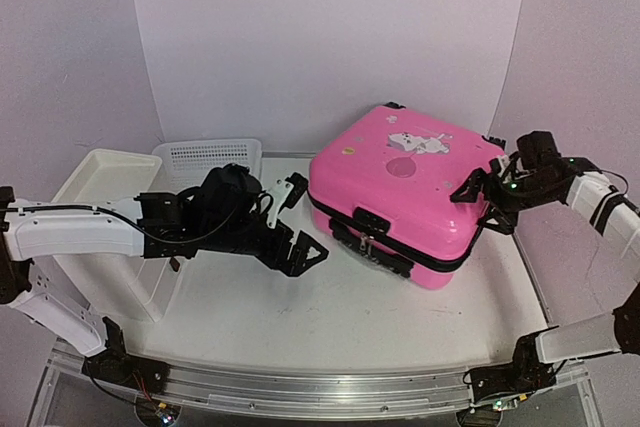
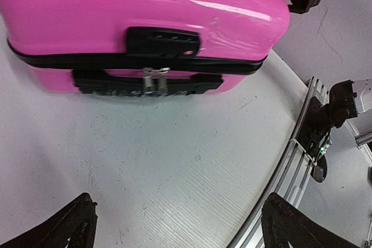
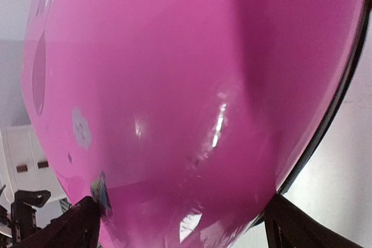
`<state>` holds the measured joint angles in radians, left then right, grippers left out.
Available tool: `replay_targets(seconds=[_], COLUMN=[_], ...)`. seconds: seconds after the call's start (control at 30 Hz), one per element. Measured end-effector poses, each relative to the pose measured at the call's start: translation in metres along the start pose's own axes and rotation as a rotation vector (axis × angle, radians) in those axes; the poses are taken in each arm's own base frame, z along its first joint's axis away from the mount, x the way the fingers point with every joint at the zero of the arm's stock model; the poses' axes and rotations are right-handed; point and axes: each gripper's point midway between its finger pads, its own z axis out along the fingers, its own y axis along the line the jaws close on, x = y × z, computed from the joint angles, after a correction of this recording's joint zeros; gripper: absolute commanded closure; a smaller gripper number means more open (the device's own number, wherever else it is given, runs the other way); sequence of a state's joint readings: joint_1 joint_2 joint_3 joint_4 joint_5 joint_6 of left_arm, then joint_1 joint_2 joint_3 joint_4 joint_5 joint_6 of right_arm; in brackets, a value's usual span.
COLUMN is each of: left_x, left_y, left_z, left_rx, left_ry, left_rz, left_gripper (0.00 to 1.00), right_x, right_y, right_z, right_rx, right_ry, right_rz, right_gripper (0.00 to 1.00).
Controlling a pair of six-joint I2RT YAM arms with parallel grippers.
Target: Open, take out, and arrange the luggage
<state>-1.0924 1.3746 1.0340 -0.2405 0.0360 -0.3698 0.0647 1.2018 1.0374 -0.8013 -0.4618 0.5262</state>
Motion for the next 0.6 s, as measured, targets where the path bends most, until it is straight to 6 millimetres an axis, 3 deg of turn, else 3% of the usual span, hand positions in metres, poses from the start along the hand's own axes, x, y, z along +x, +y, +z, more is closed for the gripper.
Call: replay_targets(seconds=[0.17, 0.27, 0.33, 0.37, 0.43, 0.53, 0.6], left_x=[-0.011, -0.015, -0.016, -0.017, -0.016, -0.011, -0.013], left_y=[0.000, 0.004, 0.008, 0.009, 0.015, 0.025, 0.046], left_z=[0.002, 0.004, 0.008, 0.011, 0.020, 0.035, 0.044], left_rx=[-0.007, -0.027, -0.043, -0.051, -0.056, -0.001, 0.021], left_ry=[-0.076, -0.102, -0.118, -0.127, -0.131, -0.103, -0.102], left_rz=[0.011, 0.021, 0.040, 0.060, 0.092, 0.112, 0.098], left_gripper=[0.06, 0.07, 0.11, 0.21, 0.30, 0.32, 0.33], right_x=[0.060, 0.096, 0.099, 0.097, 0.092, 0.087, 0.084], right_y=[0.065, 0.080, 0.077, 0.075, 0.073, 0.075, 0.076], right_z=[0.031, 0.038, 0.035, 0.032, 0.021, 0.000, -0.011], right_rx=[-0.111, -0.126, -0.101, -0.087, -0.072, -0.074, -0.075], right_ry=[0.146, 0.250, 0.255, 0.242, 0.203, 0.135, 0.102], right_rz=[-0.177, -0.255, -0.272, -0.285, -0.309, -0.349, -0.368], right_gripper=[0.02, 0.02, 0.02, 0.02, 0.02, 0.02, 0.02])
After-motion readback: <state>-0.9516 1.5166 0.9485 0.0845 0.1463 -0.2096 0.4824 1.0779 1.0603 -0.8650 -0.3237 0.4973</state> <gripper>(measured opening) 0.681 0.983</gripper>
